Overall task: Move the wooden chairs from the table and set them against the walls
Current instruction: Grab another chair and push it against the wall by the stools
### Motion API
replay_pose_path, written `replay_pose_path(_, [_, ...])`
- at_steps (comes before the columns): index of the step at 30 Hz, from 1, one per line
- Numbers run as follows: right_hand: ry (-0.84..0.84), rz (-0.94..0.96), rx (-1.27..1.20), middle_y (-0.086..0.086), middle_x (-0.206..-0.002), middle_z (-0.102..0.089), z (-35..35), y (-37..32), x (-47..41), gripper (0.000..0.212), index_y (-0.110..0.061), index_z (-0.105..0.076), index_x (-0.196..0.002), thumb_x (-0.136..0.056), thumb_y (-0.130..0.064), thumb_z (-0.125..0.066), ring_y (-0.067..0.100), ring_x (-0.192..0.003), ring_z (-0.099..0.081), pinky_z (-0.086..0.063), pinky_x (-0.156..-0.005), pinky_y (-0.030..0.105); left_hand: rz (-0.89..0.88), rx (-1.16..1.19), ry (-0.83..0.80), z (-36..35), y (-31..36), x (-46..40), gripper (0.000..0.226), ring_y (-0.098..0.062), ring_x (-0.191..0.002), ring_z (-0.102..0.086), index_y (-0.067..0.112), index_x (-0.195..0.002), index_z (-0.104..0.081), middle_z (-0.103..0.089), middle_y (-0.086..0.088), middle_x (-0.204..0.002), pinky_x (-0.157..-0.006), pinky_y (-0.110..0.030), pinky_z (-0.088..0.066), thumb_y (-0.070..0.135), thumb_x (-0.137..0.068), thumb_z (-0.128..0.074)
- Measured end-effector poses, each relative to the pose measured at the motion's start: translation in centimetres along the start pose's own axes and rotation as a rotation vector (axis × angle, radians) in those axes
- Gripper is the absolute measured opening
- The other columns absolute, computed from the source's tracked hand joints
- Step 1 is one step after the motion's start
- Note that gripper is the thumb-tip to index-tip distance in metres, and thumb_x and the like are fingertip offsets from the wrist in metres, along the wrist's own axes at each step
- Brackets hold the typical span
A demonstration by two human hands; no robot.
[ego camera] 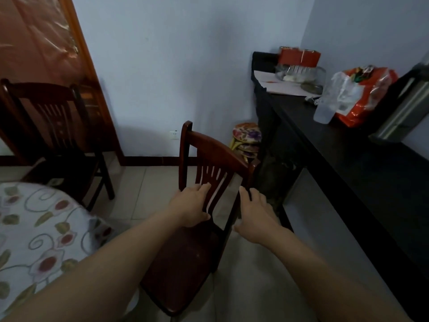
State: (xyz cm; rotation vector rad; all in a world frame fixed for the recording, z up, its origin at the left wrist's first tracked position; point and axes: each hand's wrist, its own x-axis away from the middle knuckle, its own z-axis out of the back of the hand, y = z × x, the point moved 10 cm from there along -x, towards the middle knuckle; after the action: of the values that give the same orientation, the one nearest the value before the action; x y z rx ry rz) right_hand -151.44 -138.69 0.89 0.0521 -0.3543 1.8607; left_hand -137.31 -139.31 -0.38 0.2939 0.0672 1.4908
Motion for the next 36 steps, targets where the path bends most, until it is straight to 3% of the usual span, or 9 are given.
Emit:
replay_pose_path(7, [0.015,0.043,-0.007,0.013,-0.151,-0.018,1.9,1.2,-11.3,0.096,-0.017,0.002,-0.149,-0.082,-0.031,-0.066,0.032,-0.139,-0.018,-0.023,-0.114,0.044,0.042,-0.027,0.019,0.7,-2.0,-10.4,0.089,-0.028,-0.13,-0.039,0.024,-0.144,-0.016,-0.035,-0.005,-0.145,-0.106,-0.048,-0.032,0.036,-0.074,-0.071])
replay_pose_path(13, [-0.03,0.127,-0.021,0.015,-0.15,-0.021,2.0,1.9,-21.7,0.095,-0.018,0.0,-0.148,-0.082,-0.032,-0.067,0.032,-0.14,-0.018,-0.022,-0.115,0.045,0.115,-0.058,0.007,0.3,-2.9,-19.6,0.095,-0.03,-0.141,-0.02,0.025,-0.147,-0.006,-0.014,-0.009,-0.155,-0.113,-0.05,-0.023,0.028,-0.076,-0.07])
replay_pose_path(18, [-0.075,0.129,-0.06,0.014,-0.147,-0.027,1.1,2.2,-27.7,0.09,-0.017,-0.007,-0.147,-0.081,-0.03,-0.067,0.031,-0.135,-0.027,-0.03,-0.11,0.043,0.067,-0.165,0.069,0.9,-2.8,-25.3,0.09,-0.028,-0.142,-0.014,0.024,-0.146,-0.011,-0.012,-0.007,-0.155,-0.111,-0.048,-0.022,0.023,-0.076,-0.069])
replay_pose_path(23, [-0.065,0.009,-0.008,0.008,-0.123,-0.054,-0.4,3.5,-31.4,0.052,-0.018,-0.037,-0.125,-0.084,-0.038,-0.062,0.026,-0.112,-0.052,-0.044,-0.085,0.038,0.086,-0.337,-0.037,-0.2,-4.8,-30.0,0.087,-0.03,-0.143,-0.009,0.021,-0.145,-0.013,-0.016,-0.008,-0.154,-0.113,-0.053,-0.019,0.026,-0.078,-0.068])
replay_pose_path(27, [-0.028,-0.054,-0.04,0.006,-0.106,-0.063,-0.9,3.7,-32.9,0.037,-0.017,-0.044,-0.116,-0.088,-0.034,-0.06,0.023,-0.093,-0.061,-0.04,-0.064,0.031,0.017,-0.397,0.01,-0.4,-5.6,-32.6,0.064,-0.029,-0.135,-0.028,0.02,-0.131,-0.036,-0.041,-0.007,-0.138,-0.112,-0.051,-0.019,0.032,-0.077,-0.068])
replay_pose_path(30, [0.079,-0.05,-0.088,0.003,-0.104,-0.064,-0.4,3.2,-33.2,0.032,-0.018,-0.048,-0.111,-0.088,-0.036,-0.06,0.022,-0.093,-0.062,-0.039,-0.068,0.03,-0.114,-0.415,0.079,0.0,-5.9,-33.6,0.045,-0.024,-0.117,-0.047,0.023,-0.116,-0.047,-0.056,-0.002,-0.119,-0.108,-0.044,-0.025,0.035,-0.077,-0.066])
replay_pose_path(36, [0.112,0.009,-0.122,0.0,-0.104,-0.063,-0.1,1.4,-33.8,0.028,-0.022,-0.046,-0.106,-0.088,-0.039,-0.059,0.021,-0.097,-0.062,-0.044,-0.085,0.035,-0.32,-0.311,0.038,0.6,-7.2,-34.0,0.03,-0.016,-0.097,-0.055,0.024,-0.104,-0.053,-0.061,0.003,-0.104,-0.096,-0.036,-0.04,0.028,-0.077,-0.067])
